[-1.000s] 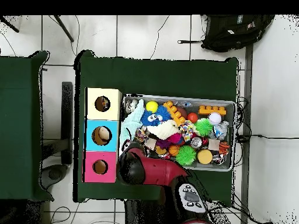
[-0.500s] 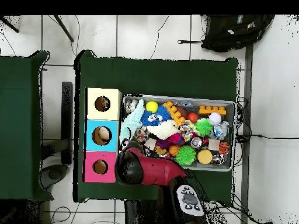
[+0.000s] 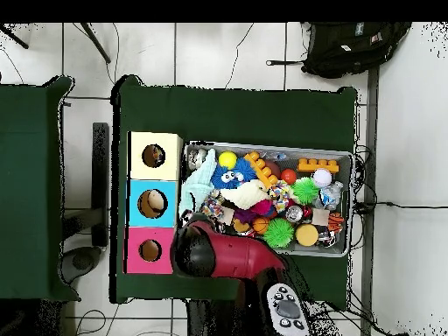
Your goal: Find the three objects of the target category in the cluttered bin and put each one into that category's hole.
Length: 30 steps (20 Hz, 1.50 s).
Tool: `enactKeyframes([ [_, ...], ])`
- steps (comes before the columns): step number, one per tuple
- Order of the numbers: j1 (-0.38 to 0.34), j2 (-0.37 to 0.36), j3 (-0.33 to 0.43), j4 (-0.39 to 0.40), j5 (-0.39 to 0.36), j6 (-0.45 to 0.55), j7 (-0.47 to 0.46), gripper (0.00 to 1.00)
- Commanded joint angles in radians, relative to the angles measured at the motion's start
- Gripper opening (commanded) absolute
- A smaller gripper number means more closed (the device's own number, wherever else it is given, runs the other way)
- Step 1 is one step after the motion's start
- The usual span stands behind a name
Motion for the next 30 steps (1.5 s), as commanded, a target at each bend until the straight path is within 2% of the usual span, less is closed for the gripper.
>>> enactKeyframes([
  [1,-0.021,-0.058,0.016,-0.053,0.037,0.180,0.090,0.00],
  [13,-0.021,-0.076,0.015,-0.130,0.019,0.305,0.073,0.00],
  [20,-0.041,-0.060,0.022,-0.143,-0.011,0.240,0.057,0.00],
  [21,-0.043,-0.058,0.022,-0.147,-0.018,0.227,0.056,1.00],
  [26,-0.068,-0.056,0.043,-0.130,-0.030,0.167,0.048,1.00],
  [30,-0.047,-0.038,0.032,-0.145,-0.022,0.208,0.061,1.00],
])
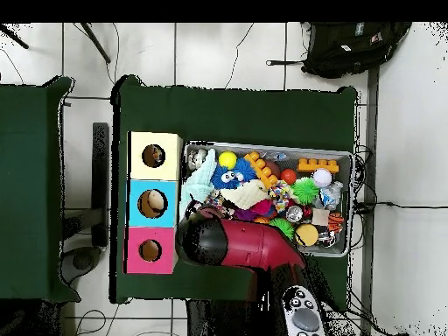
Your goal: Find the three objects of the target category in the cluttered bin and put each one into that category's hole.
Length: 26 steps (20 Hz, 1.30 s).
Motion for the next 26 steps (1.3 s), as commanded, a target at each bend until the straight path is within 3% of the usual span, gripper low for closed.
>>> enactKeyframes([
  [1,-0.017,0.034,0.034,-0.066,-0.021,0.003,0.062,1.00],
  [9,-0.004,0.023,0.037,-0.049,-0.017,-0.010,0.075,1.00],
  [26,0.013,0.054,0.030,-0.135,-0.021,0.022,0.060,1.00],
])
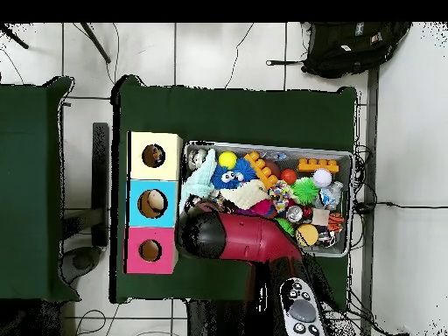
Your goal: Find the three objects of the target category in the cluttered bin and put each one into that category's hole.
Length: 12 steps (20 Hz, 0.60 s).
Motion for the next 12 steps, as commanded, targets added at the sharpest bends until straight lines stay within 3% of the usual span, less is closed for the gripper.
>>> enactKeyframes([
  [1,-0.001,0.030,0.032,-0.092,-0.022,0.023,0.057,1.00],
  [12,-0.012,0.034,0.041,-0.096,-0.031,0.027,0.041,1.00],
])
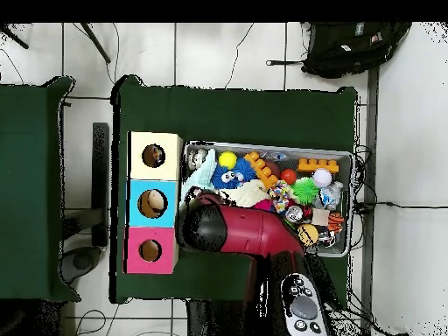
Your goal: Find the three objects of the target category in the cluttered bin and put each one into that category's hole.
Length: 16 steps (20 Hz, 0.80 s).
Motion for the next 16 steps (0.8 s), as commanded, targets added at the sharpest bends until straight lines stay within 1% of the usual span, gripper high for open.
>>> enactKeyframes([
  [1,-0.012,0.033,0.040,-0.058,-0.030,0.029,0.042,1.00],
  [6,0.007,0.030,0.027,-0.058,-0.030,0.034,0.058,1.00],
  [8,0.010,0.028,0.028,-0.044,-0.030,0.023,0.063,1.00],
  [14,0.012,-0.007,0.028,-0.021,-0.030,0.049,0.054,1.00],
  [16,0.013,-0.007,0.031,-0.013,-0.033,0.042,0.053,1.00],
])
